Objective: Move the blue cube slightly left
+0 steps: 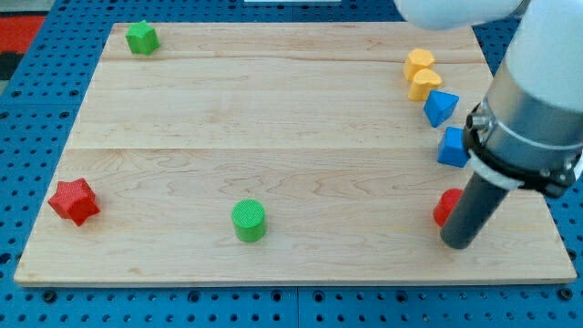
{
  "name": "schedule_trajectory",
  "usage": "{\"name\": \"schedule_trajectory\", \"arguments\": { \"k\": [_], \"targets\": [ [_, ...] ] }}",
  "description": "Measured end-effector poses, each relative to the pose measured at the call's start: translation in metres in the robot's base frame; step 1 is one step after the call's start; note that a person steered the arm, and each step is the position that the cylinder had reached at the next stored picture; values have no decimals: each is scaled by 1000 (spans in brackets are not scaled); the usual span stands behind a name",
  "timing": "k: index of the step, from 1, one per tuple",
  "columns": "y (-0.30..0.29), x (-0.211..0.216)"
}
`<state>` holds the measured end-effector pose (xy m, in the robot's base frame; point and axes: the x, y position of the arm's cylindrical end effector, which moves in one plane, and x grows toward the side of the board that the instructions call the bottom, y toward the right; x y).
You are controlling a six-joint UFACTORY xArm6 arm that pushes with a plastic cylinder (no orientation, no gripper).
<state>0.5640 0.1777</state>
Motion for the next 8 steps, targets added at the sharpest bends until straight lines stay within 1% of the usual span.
{"name": "schedule_trajectory", "arguments": {
  "k": [1,2,3,4,5,7,8],
  "targets": [
    [9,-8],
    [13,10],
    [53,15],
    [85,-8],
    [97,-42],
    [96,-87],
    [84,-94]
  ]
}}
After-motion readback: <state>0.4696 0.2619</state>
